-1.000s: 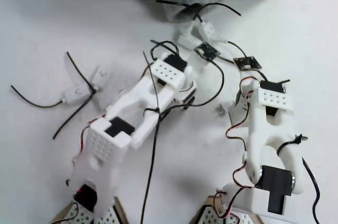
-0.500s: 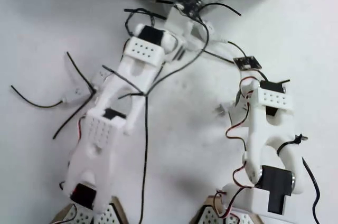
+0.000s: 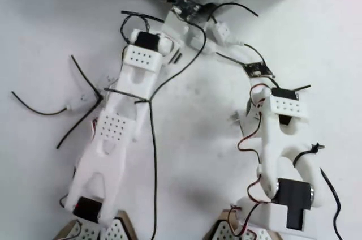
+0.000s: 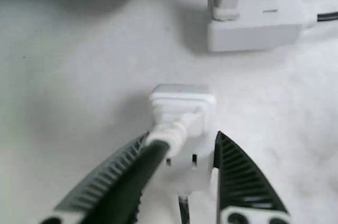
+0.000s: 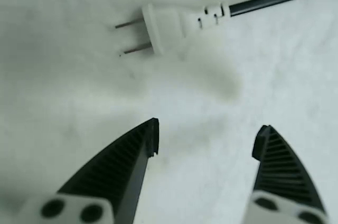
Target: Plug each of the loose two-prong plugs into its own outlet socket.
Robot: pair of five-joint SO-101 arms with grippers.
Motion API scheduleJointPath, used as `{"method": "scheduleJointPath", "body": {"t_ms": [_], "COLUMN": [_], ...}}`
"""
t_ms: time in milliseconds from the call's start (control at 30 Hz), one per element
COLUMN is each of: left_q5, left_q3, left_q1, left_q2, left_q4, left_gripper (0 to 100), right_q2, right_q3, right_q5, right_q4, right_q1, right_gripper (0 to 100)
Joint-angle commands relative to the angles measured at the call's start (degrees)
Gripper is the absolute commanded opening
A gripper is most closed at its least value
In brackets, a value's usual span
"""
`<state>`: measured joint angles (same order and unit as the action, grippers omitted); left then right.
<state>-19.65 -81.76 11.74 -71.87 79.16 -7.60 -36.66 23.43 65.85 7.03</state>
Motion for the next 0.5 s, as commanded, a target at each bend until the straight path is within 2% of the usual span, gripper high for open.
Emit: {"method": "scheduleJointPath", "body": {"t_ms": [0, 233, 467], "left_q5": [-0.35, -2.02, -2.73], "left_q3": [-3.08, -14.51, -13.98], "left_q1": [-0.57, -0.75, -3.82], "left_q2": [1.19, 3.12, 12.44], "left_q4": [2.55, 14.86, 23.38], "left_gripper": [21, 23, 23], "right_q2": [-0.13, -0.13, -0.13], "right_q3": [0.26, 0.09, -2.02], "right_q5": [-0.35, -0.35, -0.35], "right_q4": [-0.48, -0.48, -4.0], "right_q1": [-0.48, -0.4, -0.4], "right_gripper": [28.6, 28.6, 28.6]}}
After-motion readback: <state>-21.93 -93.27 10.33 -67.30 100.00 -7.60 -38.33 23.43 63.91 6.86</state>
